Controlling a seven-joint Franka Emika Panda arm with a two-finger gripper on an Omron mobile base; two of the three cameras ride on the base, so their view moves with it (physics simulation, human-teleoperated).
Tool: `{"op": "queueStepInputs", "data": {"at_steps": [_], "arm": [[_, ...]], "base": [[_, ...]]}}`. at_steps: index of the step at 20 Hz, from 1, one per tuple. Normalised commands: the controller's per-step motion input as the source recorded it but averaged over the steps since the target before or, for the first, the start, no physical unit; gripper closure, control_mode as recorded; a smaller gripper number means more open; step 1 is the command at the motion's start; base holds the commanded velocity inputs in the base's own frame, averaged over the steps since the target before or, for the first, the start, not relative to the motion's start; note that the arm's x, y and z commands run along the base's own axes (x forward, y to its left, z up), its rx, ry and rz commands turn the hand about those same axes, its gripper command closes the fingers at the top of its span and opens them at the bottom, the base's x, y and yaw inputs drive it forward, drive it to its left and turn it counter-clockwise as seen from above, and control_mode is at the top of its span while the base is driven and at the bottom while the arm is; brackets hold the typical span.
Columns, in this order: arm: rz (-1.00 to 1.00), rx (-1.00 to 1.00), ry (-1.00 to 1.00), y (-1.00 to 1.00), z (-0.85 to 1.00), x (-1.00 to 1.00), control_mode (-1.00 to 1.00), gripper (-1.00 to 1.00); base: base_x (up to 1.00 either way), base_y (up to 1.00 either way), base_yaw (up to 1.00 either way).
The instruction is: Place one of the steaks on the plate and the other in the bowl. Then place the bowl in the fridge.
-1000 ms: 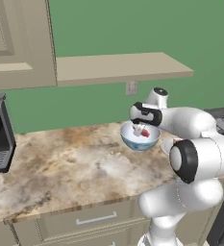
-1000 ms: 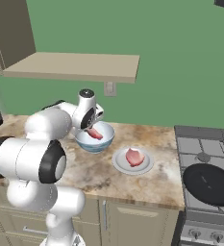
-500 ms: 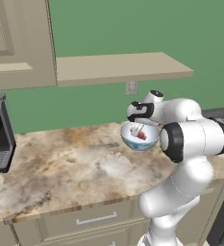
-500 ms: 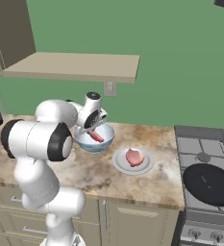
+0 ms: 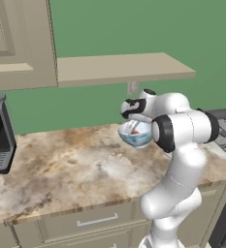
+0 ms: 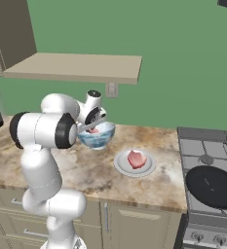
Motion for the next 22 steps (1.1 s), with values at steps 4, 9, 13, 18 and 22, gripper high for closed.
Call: {"op": "queueStepInputs", "data": {"at_steps": [4,9,13,18,22], "arm": [[0.0,0.02,0.03,0.0,-0.11,0.1,-1.0,-1.0],[0.0,0.02,-0.08,-0.12,0.0,-0.33,-1.0,-1.0],[0.0,0.01,-0.16,-0.02,0.01,-0.42,-1.0,-1.0],[-0.01,0.0,-0.14,-0.08,0.01,-0.55,-1.0,-1.0],[-0.06,0.07,-0.12,-0.29,0.3,-0.64,-1.0,-1.0]], "base": [[0.0,0.0,0.0],[0.0,0.0,0.0],[0.0,0.0,0.0],[0.0,0.0,0.0],[0.0,0.0,0.0]]}}
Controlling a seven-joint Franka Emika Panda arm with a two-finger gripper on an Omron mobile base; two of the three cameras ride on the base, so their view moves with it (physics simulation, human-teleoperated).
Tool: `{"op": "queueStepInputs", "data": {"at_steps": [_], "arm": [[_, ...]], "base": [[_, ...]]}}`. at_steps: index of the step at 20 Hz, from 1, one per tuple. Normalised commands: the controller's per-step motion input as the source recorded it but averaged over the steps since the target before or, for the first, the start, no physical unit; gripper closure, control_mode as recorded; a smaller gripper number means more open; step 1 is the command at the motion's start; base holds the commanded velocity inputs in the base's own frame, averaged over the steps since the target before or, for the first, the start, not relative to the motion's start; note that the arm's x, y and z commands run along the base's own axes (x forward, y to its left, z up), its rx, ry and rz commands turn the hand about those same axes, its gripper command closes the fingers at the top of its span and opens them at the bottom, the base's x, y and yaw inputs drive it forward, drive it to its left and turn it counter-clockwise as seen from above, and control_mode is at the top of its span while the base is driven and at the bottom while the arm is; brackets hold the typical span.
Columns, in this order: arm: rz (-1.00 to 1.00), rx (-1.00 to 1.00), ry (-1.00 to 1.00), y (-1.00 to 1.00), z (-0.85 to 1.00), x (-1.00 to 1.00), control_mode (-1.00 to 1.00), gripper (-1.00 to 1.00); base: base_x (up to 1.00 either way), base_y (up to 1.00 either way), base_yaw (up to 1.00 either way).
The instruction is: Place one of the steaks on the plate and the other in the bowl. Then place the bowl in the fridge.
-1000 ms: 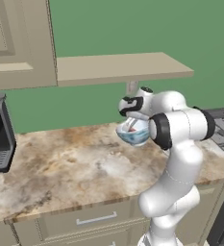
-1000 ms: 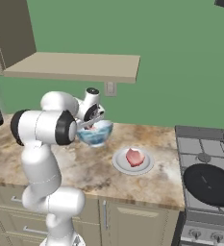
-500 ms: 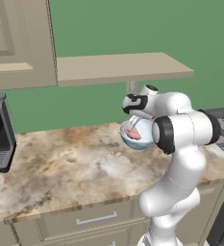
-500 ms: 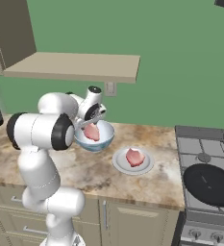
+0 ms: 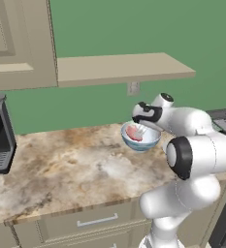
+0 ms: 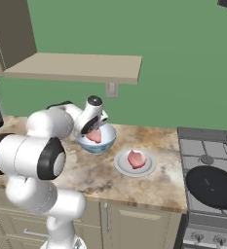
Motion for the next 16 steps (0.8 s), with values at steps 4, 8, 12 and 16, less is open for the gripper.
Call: {"op": "queueStepInputs", "data": {"at_steps": [4,8,12,16], "arm": [[-0.01,0.16,-0.06,-0.15,0.89,-0.47,-1.0,-1.0],[0.0,0.16,0.01,-0.24,0.92,-0.59,-1.0,-1.0],[-0.03,0.05,0.02,-0.2,0.64,-0.85,-1.0,-1.0],[-0.1,0.0,0.05,-0.02,0.61,-0.72,-1.0,-1.0]], "base": [[0.0,0.0,0.0],[0.0,0.0,0.0],[0.0,0.0,0.0],[0.0,0.0,0.0]]}}
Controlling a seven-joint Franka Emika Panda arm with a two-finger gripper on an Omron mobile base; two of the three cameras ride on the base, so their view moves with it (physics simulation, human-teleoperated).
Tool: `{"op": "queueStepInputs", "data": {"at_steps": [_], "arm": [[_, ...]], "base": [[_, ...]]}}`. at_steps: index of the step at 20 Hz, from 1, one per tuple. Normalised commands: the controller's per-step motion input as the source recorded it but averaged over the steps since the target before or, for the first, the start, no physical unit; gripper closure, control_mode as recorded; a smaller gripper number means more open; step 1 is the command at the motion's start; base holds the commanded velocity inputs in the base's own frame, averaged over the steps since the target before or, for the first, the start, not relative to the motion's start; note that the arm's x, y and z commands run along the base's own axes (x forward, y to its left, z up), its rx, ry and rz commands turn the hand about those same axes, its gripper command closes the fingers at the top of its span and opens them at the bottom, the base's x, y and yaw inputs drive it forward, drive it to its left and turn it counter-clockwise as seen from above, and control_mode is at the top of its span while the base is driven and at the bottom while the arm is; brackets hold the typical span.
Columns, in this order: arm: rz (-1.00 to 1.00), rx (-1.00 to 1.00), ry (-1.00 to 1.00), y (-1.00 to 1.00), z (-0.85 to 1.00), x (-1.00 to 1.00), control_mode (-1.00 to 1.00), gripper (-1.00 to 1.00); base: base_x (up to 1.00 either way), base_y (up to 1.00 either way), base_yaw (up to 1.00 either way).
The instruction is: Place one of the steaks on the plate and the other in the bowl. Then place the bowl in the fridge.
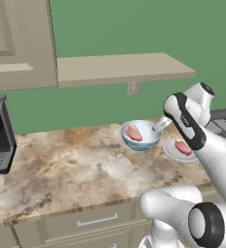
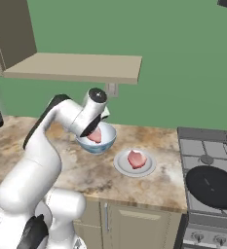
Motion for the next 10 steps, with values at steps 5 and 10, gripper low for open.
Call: {"op": "queueStepInputs", "data": {"at_steps": [5,10], "arm": [[-0.3,0.03,0.02,0.0,0.53,-0.75,-1.0,-1.0],[-0.34,0.06,-0.01,0.23,0.22,-0.91,-1.0,-1.0]], "base": [[0.0,0.0,0.0],[0.0,0.0,0.0]]}}
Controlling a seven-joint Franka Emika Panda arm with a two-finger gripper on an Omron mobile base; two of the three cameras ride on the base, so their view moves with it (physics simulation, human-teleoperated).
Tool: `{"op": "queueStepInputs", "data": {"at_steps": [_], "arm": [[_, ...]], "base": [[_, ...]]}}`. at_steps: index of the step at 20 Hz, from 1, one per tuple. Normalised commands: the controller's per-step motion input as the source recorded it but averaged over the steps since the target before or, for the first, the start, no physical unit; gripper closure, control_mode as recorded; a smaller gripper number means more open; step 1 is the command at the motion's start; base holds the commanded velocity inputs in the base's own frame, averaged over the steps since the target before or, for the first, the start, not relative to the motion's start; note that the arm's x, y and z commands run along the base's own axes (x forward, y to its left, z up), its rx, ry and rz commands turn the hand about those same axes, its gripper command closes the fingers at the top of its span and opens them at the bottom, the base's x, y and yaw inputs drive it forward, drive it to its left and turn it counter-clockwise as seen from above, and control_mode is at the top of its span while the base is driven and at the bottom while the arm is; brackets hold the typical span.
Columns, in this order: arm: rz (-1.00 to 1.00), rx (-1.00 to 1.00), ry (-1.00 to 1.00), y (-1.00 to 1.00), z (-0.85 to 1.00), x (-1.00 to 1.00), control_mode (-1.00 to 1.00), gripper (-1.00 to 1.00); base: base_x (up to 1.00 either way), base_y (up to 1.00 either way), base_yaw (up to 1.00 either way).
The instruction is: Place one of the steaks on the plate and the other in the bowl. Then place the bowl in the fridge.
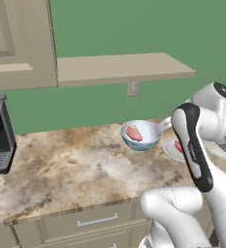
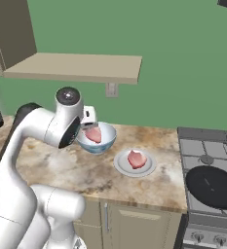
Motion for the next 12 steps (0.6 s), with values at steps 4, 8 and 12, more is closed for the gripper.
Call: {"op": "queueStepInputs", "data": {"at_steps": [4,8,12], "arm": [[-0.34,0.0,-0.09,0.42,0.2,-0.48,-1.0,-1.0],[-0.14,0.03,-0.05,0.05,0.49,-0.55,-1.0,-1.0],[-0.15,0.01,-0.02,0.03,0.6,-0.64,-1.0,-1.0]], "base": [[0.0,0.0,0.0],[0.0,0.0,0.0],[0.0,0.0,0.0]]}}
